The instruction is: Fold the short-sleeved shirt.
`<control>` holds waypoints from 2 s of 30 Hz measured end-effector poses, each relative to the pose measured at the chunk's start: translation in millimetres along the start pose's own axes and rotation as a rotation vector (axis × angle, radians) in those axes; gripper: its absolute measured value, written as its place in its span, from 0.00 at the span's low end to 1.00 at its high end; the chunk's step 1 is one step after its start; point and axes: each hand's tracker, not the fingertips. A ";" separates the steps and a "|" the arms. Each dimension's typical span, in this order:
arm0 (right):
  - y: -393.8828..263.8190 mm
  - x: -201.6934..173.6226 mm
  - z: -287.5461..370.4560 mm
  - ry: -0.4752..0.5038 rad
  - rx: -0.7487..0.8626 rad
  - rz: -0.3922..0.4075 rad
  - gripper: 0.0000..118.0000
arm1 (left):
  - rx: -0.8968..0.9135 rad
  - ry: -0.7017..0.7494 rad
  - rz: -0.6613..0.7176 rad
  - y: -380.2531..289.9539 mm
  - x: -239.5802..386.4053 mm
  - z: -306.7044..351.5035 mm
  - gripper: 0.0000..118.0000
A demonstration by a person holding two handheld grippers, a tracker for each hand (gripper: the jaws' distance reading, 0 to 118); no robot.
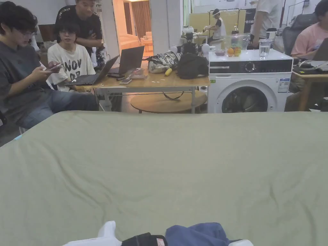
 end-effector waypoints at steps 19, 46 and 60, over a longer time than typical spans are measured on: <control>20.7 -38.6 45.2 0.231 0.250 -0.072 0.00 | 0.151 -0.103 0.142 9.2 -7.4 44.4 0.15; 61.0 -47.7 79.5 0.184 0.530 0.008 0.00 | 0.828 0.608 -0.429 77.1 37.8 262.4 0.60; -5.3 54.5 215.7 -0.190 0.949 -0.041 0.00 | 0.843 0.501 -0.834 -16.9 228.3 106.7 0.05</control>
